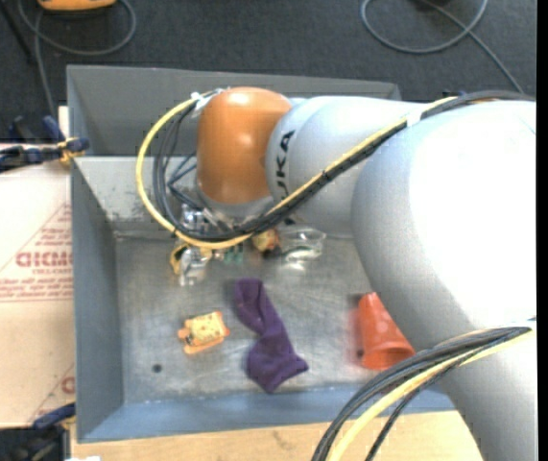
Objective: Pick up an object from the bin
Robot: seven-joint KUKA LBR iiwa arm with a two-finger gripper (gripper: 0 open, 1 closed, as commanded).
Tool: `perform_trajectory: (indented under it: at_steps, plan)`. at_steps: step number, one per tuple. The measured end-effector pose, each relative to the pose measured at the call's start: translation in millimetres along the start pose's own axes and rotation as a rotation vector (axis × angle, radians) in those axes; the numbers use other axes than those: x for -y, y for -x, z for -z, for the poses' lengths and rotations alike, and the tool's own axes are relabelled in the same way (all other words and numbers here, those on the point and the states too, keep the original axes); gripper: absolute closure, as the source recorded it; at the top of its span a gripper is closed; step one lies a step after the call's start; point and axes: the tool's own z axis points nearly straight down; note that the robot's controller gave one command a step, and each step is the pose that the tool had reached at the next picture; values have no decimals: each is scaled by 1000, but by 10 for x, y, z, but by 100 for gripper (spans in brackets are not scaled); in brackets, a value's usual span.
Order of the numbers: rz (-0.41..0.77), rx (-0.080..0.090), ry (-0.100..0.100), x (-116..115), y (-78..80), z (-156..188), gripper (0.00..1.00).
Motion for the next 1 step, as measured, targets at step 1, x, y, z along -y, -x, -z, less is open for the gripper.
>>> perform_trajectory:
  at_steps: [1]
  plan:
    - [-13, -6, -1, -282, 95, 1943, 100]
